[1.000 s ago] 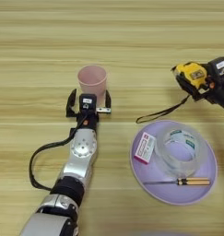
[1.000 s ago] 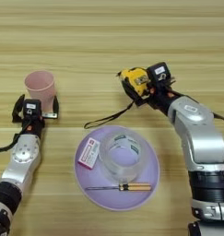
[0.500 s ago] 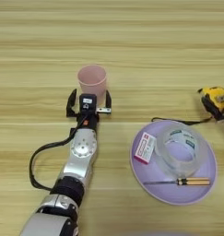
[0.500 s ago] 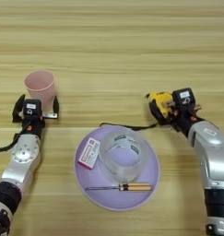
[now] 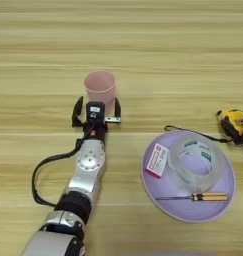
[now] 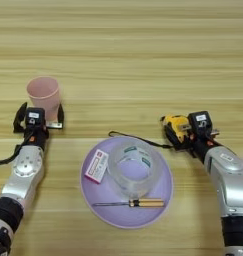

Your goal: Move the objects on the table

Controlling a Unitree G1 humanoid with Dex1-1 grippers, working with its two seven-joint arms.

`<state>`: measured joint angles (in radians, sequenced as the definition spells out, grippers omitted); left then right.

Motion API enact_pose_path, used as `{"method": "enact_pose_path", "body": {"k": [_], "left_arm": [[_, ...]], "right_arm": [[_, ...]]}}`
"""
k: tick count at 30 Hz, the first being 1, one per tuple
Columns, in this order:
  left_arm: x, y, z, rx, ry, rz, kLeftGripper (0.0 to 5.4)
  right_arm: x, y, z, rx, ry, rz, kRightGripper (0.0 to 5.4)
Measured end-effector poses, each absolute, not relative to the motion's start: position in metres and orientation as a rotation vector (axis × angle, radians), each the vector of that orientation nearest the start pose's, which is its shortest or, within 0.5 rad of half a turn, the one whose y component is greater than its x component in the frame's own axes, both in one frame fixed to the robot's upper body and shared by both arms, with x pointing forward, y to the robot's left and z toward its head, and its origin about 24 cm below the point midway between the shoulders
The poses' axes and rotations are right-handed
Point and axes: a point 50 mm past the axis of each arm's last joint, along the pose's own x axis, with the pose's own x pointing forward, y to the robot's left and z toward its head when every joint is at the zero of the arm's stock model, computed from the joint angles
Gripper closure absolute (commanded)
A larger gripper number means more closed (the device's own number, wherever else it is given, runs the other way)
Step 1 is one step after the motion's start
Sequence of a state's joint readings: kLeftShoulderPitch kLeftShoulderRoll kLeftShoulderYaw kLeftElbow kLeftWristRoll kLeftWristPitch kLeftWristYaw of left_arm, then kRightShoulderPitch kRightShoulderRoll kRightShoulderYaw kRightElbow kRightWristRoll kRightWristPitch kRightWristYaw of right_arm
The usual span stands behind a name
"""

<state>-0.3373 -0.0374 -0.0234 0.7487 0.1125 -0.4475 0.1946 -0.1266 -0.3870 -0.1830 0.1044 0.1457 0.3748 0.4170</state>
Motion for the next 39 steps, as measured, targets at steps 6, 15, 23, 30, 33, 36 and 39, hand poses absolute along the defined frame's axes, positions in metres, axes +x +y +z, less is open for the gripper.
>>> {"method": "enact_pose_path", "body": {"k": [6, 15, 23, 30, 33, 36, 39], "left_arm": [[0.298, 0.114, 0.003, 0.084, -0.037, 0.022, 0.0], [0.298, 0.114, 0.004, 0.084, -0.038, 0.021, 0.0], [0.298, 0.114, 0.004, 0.084, -0.038, 0.02, 0.0], [0.298, 0.114, 0.003, 0.085, -0.038, 0.02, 0.0], [0.298, 0.114, 0.003, 0.084, -0.038, 0.02, 0.0], [0.298, 0.114, 0.003, 0.084, -0.038, 0.02, 0.0], [0.298, 0.114, 0.003, 0.084, -0.038, 0.02, 0.0]], "right_arm": [[0.267, -0.248, 0.045, -0.115, 0.328, 0.201, 0.7], [0.258, -0.231, 0.081, -0.127, 0.182, 0.286, 0.04], [0.239, -0.22, 0.107, -0.186, 0.112, 0.343, 0.04], [0.223, -0.197, 0.109, -0.231, 0.173, 0.486, 0.04], [0.216, -0.191, 0.102, -0.231, 0.218, 0.524, 0.04], [0.212, -0.188, 0.101, -0.237, 0.233, 0.541, 0.04], [0.207, -0.186, 0.101, -0.254, 0.248, 0.569, 0.04]]}}
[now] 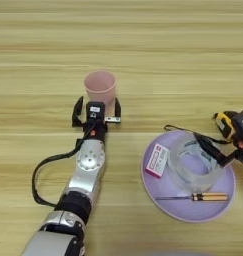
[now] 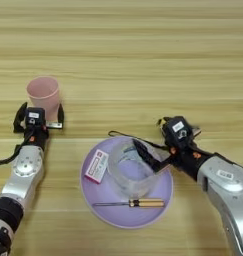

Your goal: Move the objects on the table

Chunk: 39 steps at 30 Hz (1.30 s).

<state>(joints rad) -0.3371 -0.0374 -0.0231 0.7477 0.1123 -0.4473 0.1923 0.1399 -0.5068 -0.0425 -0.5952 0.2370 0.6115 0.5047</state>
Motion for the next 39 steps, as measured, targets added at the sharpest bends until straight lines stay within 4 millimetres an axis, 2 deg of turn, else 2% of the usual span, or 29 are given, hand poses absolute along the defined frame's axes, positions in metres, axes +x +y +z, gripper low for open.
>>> {"method": "enact_pose_path", "body": {"k": [13, 28, 39], "left_arm": [[0.298, 0.114, 0.003, 0.084, -0.037, 0.019, 0.0], [0.298, 0.113, 0.003, 0.082, -0.037, 0.019, 0.0], [0.295, 0.113, 0.002, 0.083, -0.035, 0.017, 0.0]], "right_arm": [[0.194, -0.184, 0.09, -0.302, 0.336, 0.635, 0.04], [0.206, -0.184, 0.074, -0.212, 0.416, 0.631, 0.04], [0.209, -0.182, 0.07, -0.197, 0.432, 0.639, 1.19]]}}
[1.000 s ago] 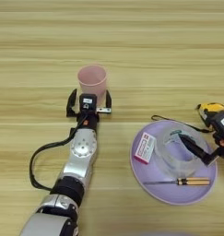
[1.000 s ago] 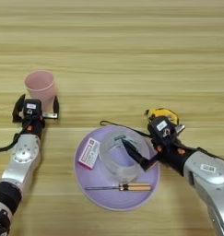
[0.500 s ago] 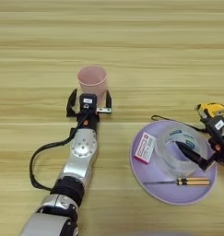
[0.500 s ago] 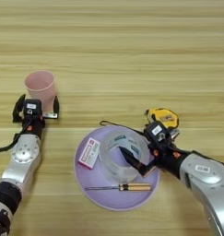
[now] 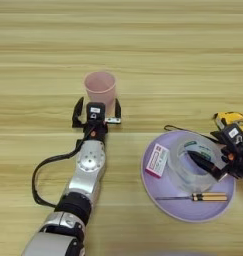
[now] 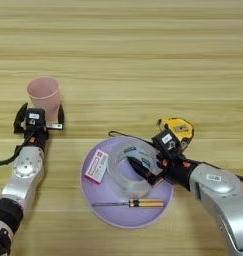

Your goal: Move the objects on the table

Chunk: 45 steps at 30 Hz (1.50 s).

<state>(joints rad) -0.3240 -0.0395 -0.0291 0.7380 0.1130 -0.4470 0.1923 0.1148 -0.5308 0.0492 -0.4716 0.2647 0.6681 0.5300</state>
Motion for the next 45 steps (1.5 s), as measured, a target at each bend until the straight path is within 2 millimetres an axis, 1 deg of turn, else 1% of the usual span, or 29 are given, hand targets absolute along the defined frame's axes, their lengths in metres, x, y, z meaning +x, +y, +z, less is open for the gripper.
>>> {"method": "enact_pose_path", "body": {"k": [6, 19, 33, 45], "left_arm": [[0.2918, 0.11, -0.0014, 0.084, -0.024, 0.005, 0.0], [0.2919, 0.1111, -0.0014, 0.087, -0.024, 0.009, 0.0], [0.292, 0.1121, -0.0015, 0.089, -0.024, 0.01, 0.0], [0.292, 0.1123, -0.0017, 0.09, -0.023, 0.011, 0.0]], "right_arm": [[0.2088, -0.1816, 0.0693, -0.197, 0.432, 0.641, 1.72], [0.2081, -0.1808, 0.0691, -0.194, 0.433, 0.651, 2.84], [0.207, -0.1794, 0.0698, -0.163, 0.426, 0.656, 3.81], [0.2034, -0.1768, 0.0718, -0.126, 0.436, 0.666, 3.87]]}}
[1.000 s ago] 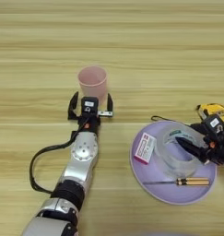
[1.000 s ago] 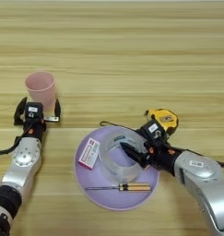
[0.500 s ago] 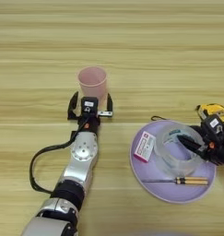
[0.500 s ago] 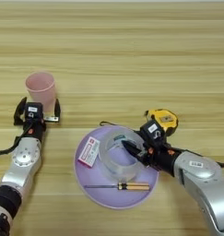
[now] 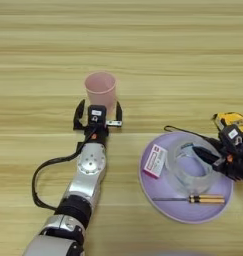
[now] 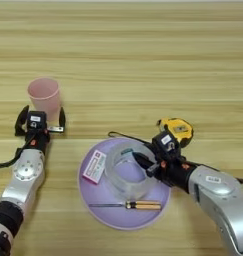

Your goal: Move the objects on the table

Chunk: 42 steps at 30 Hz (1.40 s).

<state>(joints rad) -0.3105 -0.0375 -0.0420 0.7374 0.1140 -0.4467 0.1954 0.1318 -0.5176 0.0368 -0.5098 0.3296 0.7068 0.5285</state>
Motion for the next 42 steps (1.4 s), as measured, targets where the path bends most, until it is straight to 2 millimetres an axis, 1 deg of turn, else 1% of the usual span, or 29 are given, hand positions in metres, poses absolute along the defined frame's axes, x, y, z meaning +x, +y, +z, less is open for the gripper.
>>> {"method": "enact_pose_path", "body": {"k": [6, 12, 20, 23, 25, 27, 31, 36, 42], "left_arm": [[0.292, 0.112, -0.002, 0.09, -0.023, 0.011, 0.0], [0.292, 0.112, -0.002, 0.09, -0.023, 0.011, 0.0], [0.292, 0.112, -0.002, 0.09, -0.023, 0.011, 0.0], [0.292, 0.112, -0.002, 0.09, -0.023, 0.011, 0.0], [0.292, 0.112, -0.002, 0.09, -0.023, 0.011, 0.0], [0.292, 0.112, -0.002, 0.09, -0.023, 0.011, 0.0], [0.292, 0.112, -0.002, 0.09, -0.022, 0.012, 0.0], [0.292, 0.112, -0.002, 0.089, -0.022, 0.013, 0.0], [0.292, 0.112, -0.002, 0.089, -0.022, 0.016, 0.0]], "right_arm": [[0.203, -0.178, 0.073, -0.091, 0.44, 0.651, 3.87], [0.204, -0.184, 0.092, -0.075, 0.368, 0.624, 3.87], [0.207, -0.198, 0.112, -0.063, 0.291, 0.555, 3.87], [0.209, -0.207, 0.12, -0.067, 0.26, 0.52, 3.87], [0.209, -0.214, 0.125, -0.069, 0.247, 0.492, 3.87], [0.209, -0.226, 0.129, -0.081, 0.236, 0.444, 3.87], [0.209, -0.248, 0.133, -0.076, 0.233, 0.353, 3.87], [0.205, -0.274, 0.133, -0.061, 0.247, 0.247, 3.87], [0.202, -0.297, 0.126, -0.053, 0.285, 0.161, 3.87]]}}
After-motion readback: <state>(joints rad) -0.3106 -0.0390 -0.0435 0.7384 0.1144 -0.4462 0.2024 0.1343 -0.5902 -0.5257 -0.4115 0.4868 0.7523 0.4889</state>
